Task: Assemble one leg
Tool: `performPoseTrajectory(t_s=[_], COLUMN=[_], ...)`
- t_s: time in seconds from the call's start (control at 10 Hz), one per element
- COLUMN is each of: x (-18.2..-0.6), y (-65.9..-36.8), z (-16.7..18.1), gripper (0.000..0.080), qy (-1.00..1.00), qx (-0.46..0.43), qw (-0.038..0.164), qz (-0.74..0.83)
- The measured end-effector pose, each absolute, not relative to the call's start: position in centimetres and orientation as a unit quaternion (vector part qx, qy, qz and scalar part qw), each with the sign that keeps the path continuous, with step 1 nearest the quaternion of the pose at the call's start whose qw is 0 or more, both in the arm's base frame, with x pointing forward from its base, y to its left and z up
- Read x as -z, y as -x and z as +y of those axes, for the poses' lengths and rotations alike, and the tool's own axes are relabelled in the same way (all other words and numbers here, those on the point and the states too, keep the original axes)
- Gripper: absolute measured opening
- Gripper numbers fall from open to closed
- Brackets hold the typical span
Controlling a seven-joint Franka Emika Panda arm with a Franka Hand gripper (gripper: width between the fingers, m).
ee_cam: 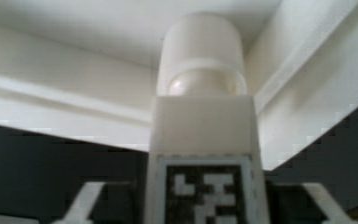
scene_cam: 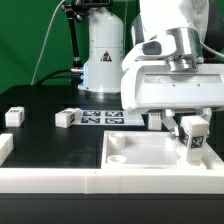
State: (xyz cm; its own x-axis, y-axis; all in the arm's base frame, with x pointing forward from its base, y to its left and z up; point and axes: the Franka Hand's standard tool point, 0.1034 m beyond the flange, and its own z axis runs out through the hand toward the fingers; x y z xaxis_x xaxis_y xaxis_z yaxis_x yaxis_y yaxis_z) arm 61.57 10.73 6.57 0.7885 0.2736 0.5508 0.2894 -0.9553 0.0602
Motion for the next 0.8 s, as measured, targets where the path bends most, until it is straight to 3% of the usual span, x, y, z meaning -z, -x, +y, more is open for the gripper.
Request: performPoseTrajectory(t_s=[0.1, 0.2, 0.3, 0.8], x=[-6.56, -6.53, -6.51, -6.45], y=[-61.56, -61.54, -61.53, -61.50], z=[10.73, 10.73, 10.73, 10.72], gripper=[0.0523, 0.0523, 0.0621, 0.0649], qy=[0.946, 0.946, 0.946, 0.946], qx=[0.289, 0.289, 0.288, 0.288], qw=[0.014, 0.014, 0.014, 0.014], qz=[-0.149, -0.149, -0.149, -0.149])
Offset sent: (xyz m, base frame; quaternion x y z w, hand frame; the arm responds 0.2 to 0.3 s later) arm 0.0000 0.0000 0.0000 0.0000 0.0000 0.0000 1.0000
